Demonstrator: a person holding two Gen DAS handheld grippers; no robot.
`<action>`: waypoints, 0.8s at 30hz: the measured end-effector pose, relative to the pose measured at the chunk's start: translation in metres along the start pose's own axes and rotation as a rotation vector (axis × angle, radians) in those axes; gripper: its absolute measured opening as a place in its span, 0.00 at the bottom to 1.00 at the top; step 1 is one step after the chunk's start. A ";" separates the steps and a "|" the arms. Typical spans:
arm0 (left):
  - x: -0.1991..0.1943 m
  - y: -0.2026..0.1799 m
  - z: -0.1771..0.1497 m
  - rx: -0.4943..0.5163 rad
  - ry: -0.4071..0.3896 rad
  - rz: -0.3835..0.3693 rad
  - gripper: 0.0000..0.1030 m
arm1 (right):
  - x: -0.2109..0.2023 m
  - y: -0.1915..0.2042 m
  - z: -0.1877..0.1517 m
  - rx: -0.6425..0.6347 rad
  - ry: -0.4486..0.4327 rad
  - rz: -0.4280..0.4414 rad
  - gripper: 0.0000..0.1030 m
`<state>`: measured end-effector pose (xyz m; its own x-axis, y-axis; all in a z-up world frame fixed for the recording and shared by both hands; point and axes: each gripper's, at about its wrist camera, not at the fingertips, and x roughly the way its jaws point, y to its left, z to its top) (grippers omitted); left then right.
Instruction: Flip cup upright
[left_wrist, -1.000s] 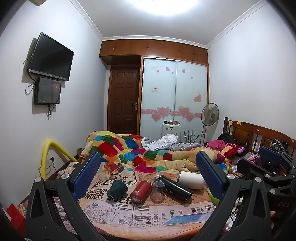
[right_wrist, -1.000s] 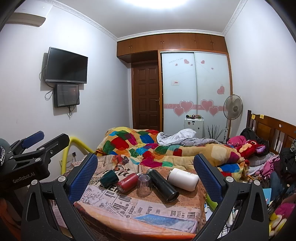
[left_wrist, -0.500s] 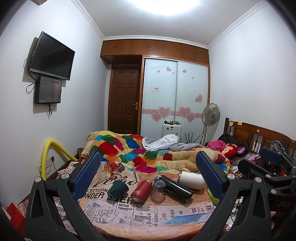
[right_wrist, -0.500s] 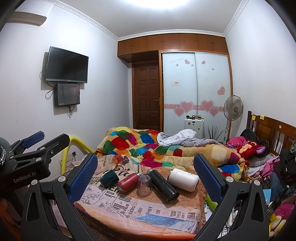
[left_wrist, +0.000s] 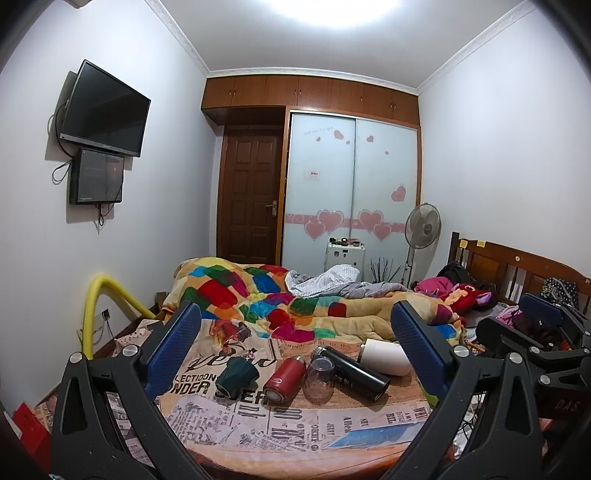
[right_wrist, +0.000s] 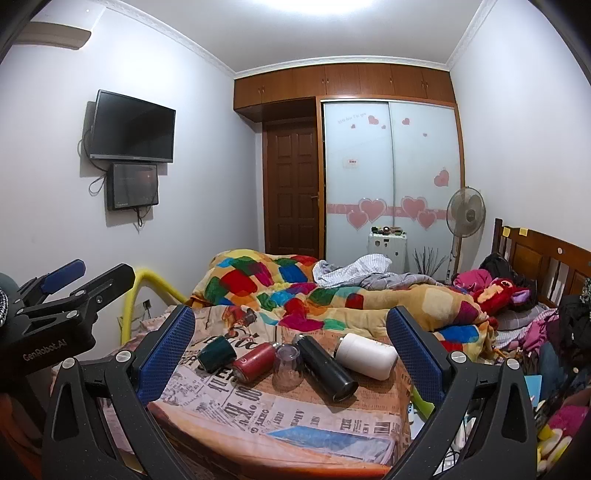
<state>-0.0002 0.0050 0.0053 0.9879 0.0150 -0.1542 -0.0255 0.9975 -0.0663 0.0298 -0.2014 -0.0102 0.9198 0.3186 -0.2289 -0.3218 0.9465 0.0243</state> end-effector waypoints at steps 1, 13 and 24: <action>0.002 0.002 -0.001 0.000 0.004 0.002 1.00 | 0.002 0.002 0.008 -0.001 0.005 -0.001 1.00; 0.089 0.036 -0.045 -0.010 0.200 0.068 1.00 | 0.042 -0.015 -0.017 0.022 0.096 -0.030 1.00; 0.241 0.099 -0.132 0.008 0.565 0.090 1.00 | 0.099 -0.041 -0.048 0.066 0.260 -0.089 1.00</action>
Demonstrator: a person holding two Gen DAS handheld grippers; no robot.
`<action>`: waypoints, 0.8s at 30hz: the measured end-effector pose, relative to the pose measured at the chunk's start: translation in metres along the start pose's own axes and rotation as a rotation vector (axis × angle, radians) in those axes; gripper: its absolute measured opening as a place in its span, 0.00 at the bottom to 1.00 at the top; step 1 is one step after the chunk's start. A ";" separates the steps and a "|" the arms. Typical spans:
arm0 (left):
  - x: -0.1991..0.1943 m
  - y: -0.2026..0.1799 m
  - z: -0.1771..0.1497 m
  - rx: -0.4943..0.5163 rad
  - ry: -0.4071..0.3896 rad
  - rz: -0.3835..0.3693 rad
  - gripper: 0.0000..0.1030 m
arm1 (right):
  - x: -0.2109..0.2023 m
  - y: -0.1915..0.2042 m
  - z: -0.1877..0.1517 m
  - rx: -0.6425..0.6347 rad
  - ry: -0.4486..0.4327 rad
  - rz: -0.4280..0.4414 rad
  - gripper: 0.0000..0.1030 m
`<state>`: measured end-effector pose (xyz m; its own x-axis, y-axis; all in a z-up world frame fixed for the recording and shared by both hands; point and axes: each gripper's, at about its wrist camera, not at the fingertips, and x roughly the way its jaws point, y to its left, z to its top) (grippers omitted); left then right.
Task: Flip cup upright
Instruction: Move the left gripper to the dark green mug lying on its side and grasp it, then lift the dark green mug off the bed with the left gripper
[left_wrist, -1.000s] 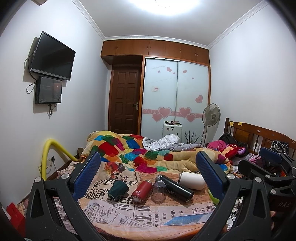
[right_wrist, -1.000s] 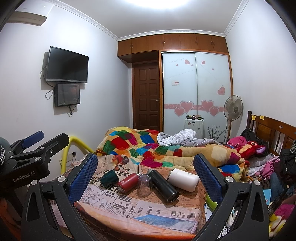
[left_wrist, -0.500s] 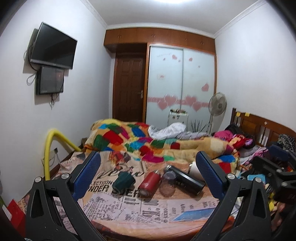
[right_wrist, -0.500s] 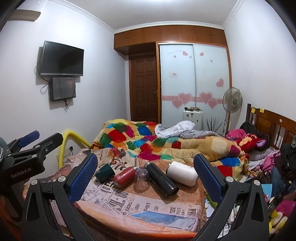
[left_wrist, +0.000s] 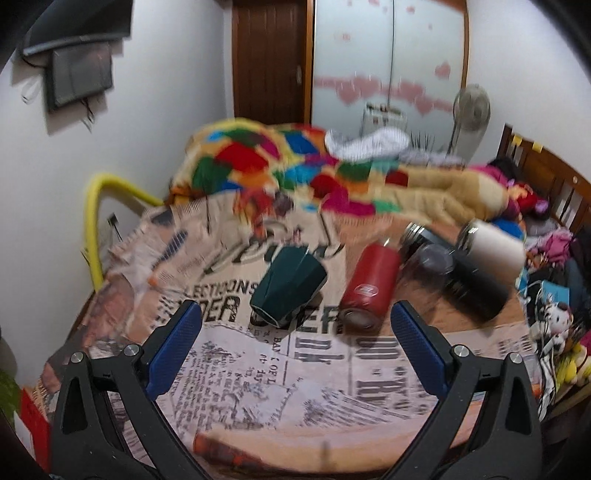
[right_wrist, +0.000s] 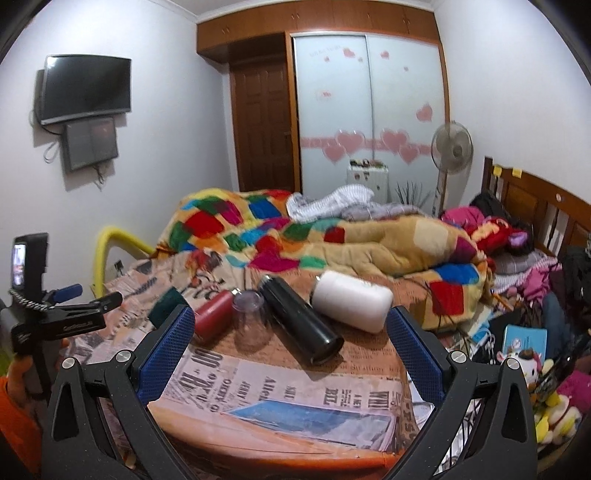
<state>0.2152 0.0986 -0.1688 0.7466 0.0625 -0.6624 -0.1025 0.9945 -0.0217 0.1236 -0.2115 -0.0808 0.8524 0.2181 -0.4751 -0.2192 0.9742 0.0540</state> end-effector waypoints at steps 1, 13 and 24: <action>0.013 0.003 0.000 0.002 0.023 -0.002 1.00 | 0.003 -0.001 0.000 0.002 0.013 -0.005 1.00; 0.139 0.026 -0.001 -0.003 0.246 -0.119 0.79 | 0.056 -0.008 -0.010 0.017 0.131 -0.053 1.00; 0.174 0.022 -0.003 0.048 0.259 -0.134 0.76 | 0.081 -0.004 -0.017 -0.003 0.181 -0.072 1.00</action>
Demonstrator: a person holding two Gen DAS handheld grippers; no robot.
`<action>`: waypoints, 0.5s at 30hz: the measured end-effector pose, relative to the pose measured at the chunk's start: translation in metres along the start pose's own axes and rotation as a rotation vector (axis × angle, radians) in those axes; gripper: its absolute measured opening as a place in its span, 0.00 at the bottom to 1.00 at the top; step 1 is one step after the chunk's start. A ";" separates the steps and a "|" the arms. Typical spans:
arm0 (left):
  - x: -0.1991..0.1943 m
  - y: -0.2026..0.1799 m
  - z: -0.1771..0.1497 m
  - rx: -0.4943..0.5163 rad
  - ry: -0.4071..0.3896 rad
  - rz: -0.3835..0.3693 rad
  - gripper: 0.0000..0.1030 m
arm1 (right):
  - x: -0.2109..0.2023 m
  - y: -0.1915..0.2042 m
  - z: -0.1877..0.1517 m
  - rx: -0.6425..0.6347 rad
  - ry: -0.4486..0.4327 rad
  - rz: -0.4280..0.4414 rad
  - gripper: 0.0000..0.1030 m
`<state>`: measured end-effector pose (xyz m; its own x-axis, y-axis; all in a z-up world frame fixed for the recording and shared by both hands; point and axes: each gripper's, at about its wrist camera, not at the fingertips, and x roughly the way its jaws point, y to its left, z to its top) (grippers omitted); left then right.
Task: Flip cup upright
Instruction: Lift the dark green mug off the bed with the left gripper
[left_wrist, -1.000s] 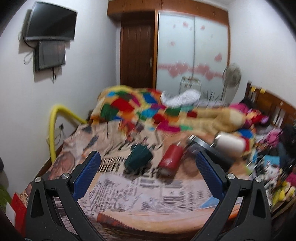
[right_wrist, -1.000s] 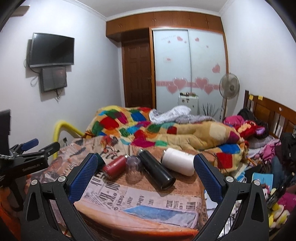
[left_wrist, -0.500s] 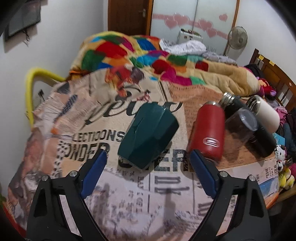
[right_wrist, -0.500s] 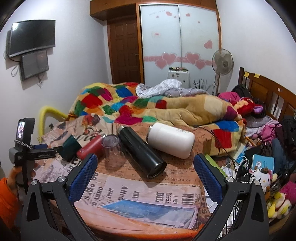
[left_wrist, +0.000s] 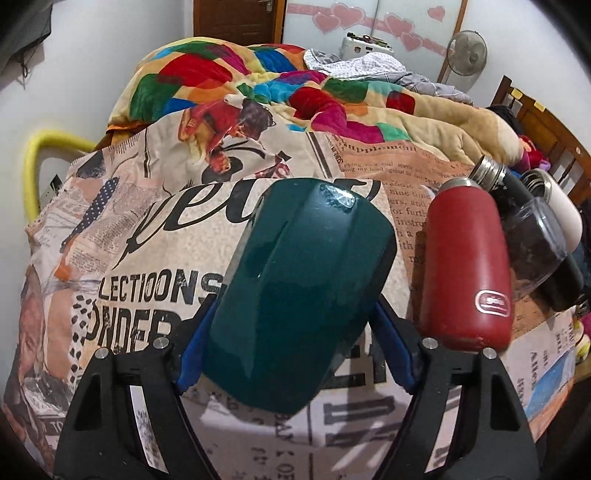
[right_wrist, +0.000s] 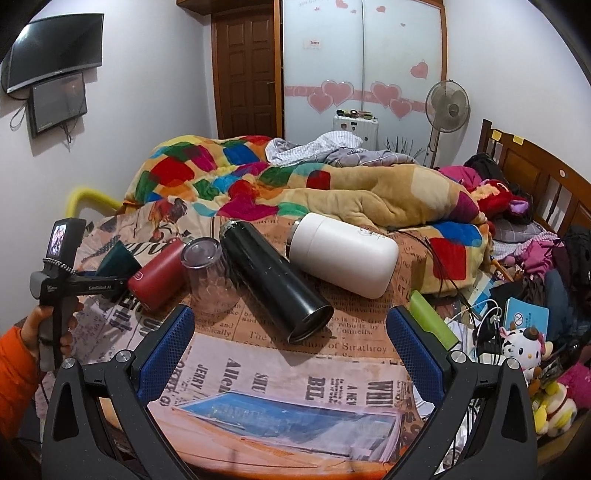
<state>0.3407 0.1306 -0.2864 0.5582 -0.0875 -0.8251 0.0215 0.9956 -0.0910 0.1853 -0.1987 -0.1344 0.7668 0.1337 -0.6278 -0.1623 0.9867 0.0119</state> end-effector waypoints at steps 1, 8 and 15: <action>0.003 0.000 0.000 0.006 0.003 0.010 0.74 | 0.001 0.000 0.000 0.001 0.001 0.000 1.00; 0.000 -0.002 -0.005 0.008 -0.024 0.057 0.65 | -0.001 -0.001 0.000 -0.005 -0.002 -0.006 1.00; -0.027 -0.003 -0.016 -0.013 -0.049 0.081 0.63 | -0.007 0.002 -0.002 -0.012 -0.005 0.001 1.00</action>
<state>0.3122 0.1299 -0.2727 0.5974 -0.0047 -0.8019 -0.0357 0.9988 -0.0325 0.1788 -0.1977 -0.1316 0.7697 0.1350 -0.6239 -0.1701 0.9854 0.0034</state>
